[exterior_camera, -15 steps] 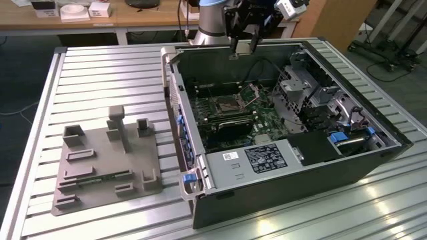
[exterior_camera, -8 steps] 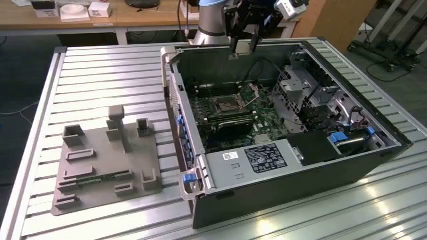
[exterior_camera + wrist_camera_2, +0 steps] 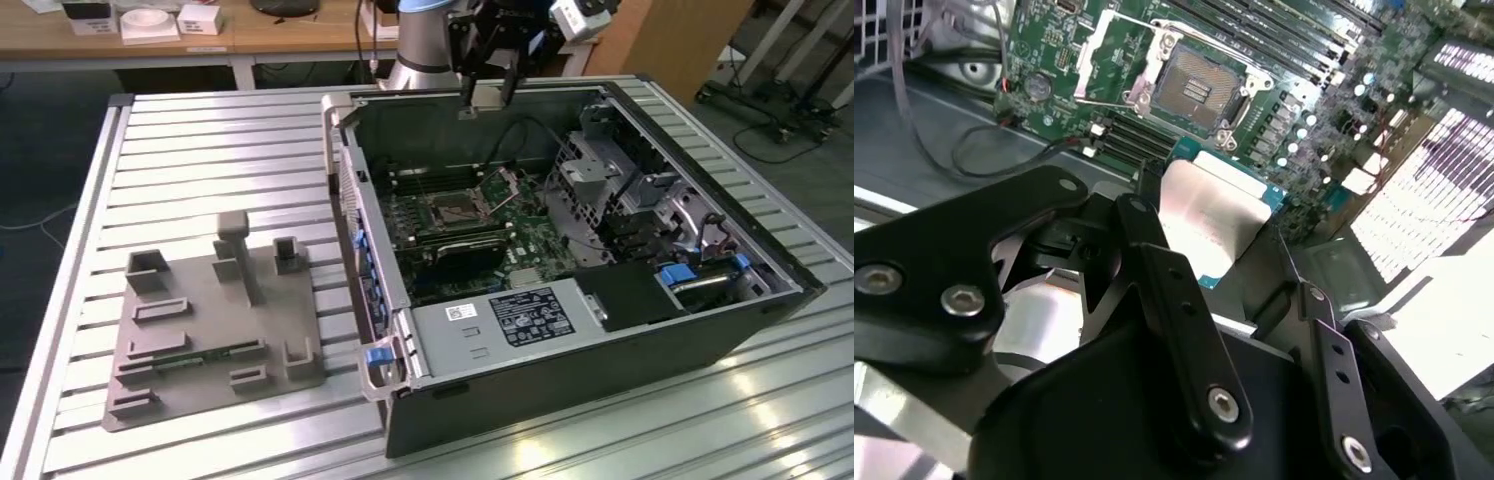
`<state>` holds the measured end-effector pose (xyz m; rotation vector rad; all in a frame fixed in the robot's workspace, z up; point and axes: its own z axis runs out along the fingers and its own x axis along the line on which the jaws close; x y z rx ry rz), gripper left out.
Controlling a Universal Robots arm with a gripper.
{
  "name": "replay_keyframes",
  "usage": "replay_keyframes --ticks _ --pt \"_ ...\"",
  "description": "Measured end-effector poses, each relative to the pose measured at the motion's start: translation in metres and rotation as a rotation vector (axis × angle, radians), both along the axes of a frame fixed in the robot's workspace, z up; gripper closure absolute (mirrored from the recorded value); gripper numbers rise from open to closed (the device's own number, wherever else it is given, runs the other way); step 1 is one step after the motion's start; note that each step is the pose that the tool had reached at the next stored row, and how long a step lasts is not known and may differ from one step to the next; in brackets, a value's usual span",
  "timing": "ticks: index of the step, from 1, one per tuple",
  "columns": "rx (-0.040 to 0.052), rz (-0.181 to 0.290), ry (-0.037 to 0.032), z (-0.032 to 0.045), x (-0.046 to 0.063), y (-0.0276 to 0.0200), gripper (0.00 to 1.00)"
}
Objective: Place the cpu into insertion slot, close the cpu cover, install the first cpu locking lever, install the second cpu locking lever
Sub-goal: 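Place the cpu into insertion slot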
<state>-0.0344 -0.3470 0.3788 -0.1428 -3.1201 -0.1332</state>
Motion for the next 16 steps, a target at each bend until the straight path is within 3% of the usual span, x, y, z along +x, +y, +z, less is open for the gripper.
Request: replay_keyframes --ticks 9,16 --pt "0.0002 -0.01 -0.0001 -0.0002 -0.001 0.0 0.46" --pt "0.0001 -0.113 0.0 -0.002 -0.002 0.0 0.46"
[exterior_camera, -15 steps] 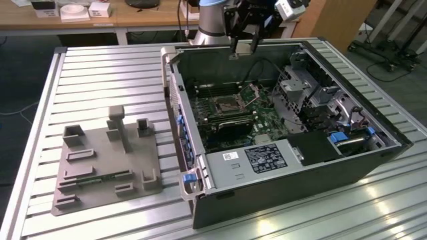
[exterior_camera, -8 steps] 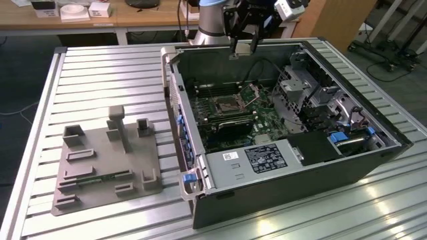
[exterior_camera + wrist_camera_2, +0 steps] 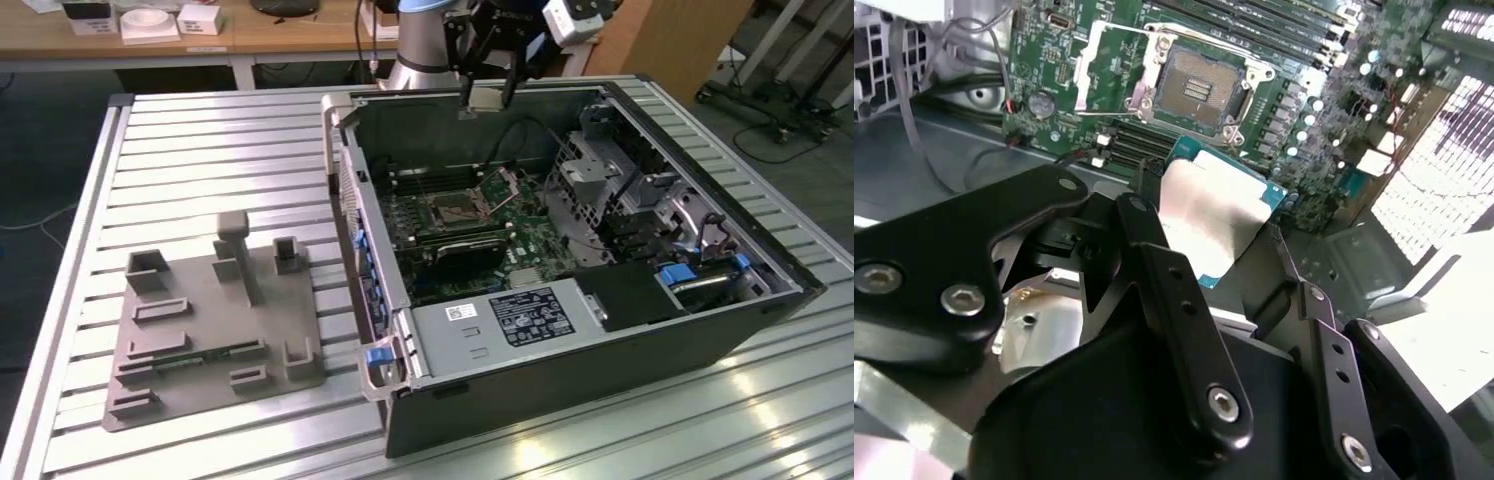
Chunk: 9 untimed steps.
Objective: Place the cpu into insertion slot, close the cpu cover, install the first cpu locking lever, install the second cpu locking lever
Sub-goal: 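Place the cpu into insertion slot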
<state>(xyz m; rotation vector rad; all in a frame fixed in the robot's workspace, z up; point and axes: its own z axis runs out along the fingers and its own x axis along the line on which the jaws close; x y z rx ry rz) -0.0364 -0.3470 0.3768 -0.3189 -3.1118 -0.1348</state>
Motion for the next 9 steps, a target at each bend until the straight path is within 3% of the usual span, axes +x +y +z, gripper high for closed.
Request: replay_keyframes --ticks 9 --pt "0.0 -0.007 -0.0001 -0.0002 -0.0016 0.0 0.46"
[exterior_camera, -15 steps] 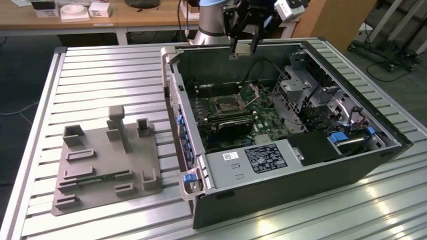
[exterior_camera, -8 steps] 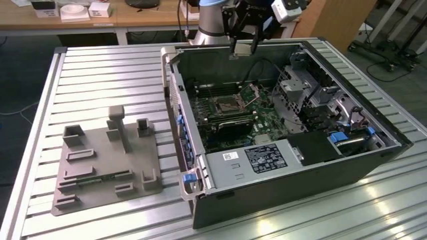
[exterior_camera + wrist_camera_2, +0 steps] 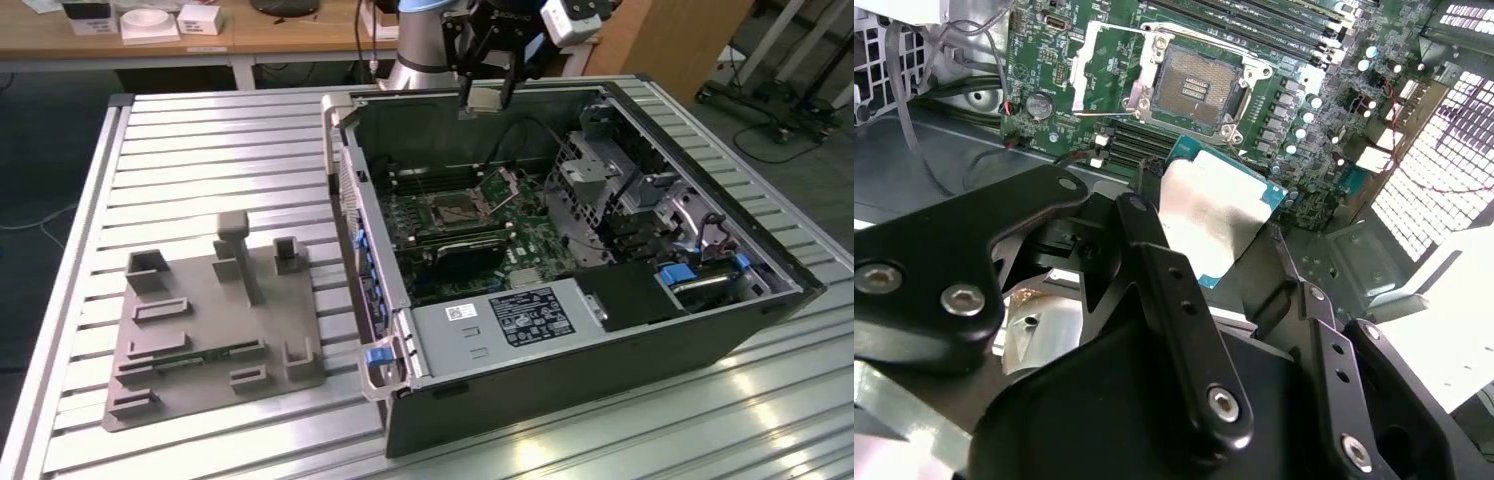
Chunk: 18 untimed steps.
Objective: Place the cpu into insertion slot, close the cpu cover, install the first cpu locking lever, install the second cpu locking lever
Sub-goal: 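Place the cpu into insertion slot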
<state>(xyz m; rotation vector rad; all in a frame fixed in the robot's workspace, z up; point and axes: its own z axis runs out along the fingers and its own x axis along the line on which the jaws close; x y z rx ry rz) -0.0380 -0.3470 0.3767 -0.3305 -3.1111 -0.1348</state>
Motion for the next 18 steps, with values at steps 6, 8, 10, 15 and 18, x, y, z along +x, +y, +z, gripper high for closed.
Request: replay_keyframes --ticks 6,8,10,15,18 --pt "0.0 -0.005 0.0 0.0 0.0 0.0 0.46" --pt "0.0001 -0.015 -0.0001 0.0 -0.0003 0.0001 0.46" --pt "0.0001 -0.028 0.0 0.0 -0.0008 0.0001 0.46" --pt "0.0 -0.034 0.0 0.0 -0.0012 0.0001 0.46" --pt "0.0 -0.034 0.0 0.0 -0.0012 0.0001 0.46"
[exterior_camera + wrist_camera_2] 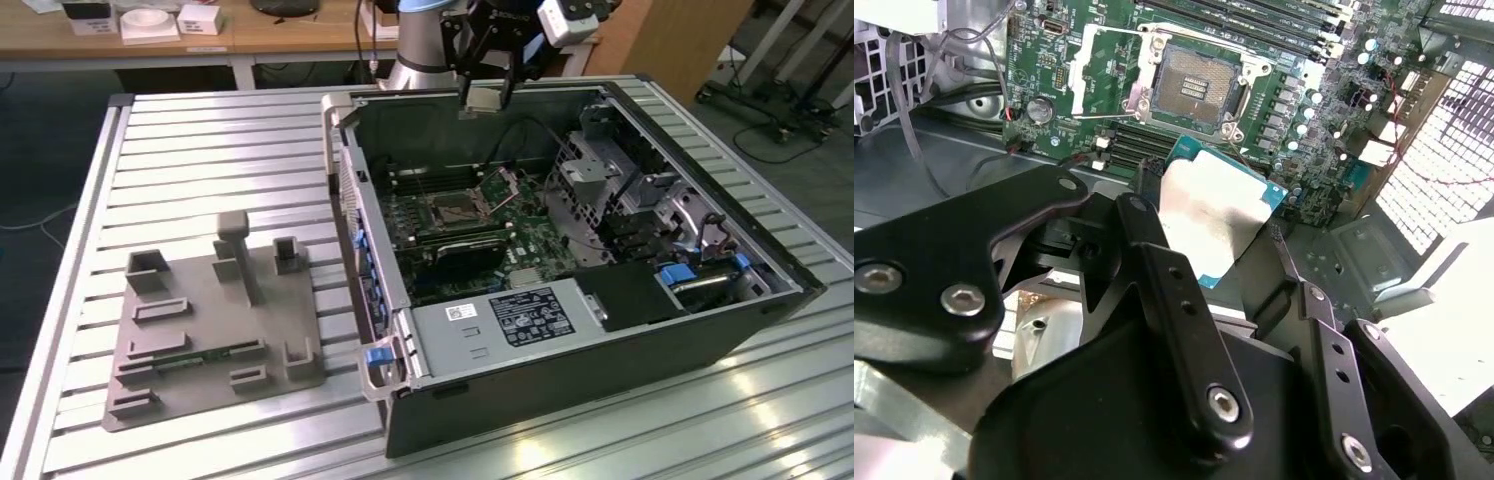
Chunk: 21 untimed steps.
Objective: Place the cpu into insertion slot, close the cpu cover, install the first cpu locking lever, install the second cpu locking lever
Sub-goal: 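Place the cpu into insertion slot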
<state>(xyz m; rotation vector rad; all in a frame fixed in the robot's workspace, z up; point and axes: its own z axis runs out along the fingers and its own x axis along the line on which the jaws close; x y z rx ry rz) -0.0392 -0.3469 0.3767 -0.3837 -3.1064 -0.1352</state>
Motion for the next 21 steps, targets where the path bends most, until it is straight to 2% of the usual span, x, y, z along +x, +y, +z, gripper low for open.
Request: replay_keyframes --ticks 21 --pt "0.0 -0.043 0.0 0.0 -0.0034 0.0 0.46"
